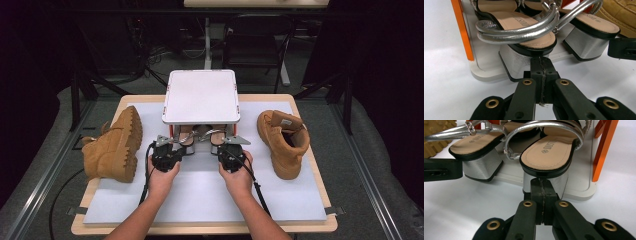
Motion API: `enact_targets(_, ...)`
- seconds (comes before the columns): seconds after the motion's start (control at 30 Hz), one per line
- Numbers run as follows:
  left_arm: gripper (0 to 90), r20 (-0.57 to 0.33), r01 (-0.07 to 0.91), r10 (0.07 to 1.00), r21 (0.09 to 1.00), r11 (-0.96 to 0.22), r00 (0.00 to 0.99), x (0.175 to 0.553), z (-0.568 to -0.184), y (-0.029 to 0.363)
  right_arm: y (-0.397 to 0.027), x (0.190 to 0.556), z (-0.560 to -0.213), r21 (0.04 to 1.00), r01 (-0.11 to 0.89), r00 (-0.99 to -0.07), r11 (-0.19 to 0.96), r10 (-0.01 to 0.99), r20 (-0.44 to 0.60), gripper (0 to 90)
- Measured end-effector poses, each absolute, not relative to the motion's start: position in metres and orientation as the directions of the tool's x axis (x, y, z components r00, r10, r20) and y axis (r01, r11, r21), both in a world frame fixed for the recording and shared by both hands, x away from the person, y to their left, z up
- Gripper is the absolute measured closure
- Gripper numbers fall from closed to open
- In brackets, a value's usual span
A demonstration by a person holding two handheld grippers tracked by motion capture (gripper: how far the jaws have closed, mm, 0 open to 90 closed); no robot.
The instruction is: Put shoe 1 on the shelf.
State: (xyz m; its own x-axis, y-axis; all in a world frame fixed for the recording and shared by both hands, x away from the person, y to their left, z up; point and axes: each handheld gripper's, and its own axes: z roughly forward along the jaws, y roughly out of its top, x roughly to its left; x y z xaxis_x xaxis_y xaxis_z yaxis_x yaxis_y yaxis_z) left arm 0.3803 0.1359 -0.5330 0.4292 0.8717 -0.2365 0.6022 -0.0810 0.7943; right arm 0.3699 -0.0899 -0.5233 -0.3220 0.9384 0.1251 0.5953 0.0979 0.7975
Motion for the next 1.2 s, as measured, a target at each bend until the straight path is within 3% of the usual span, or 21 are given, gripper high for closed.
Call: enact_targets(1.2,90.0,-0.208,0.586,0.889,0.807,-0.079,0.407,0.4,-0.54,0.127,-0.079,0.39,-0.531,0.806,0.584,-0.281,0.093,0.955,0.093,90.0)
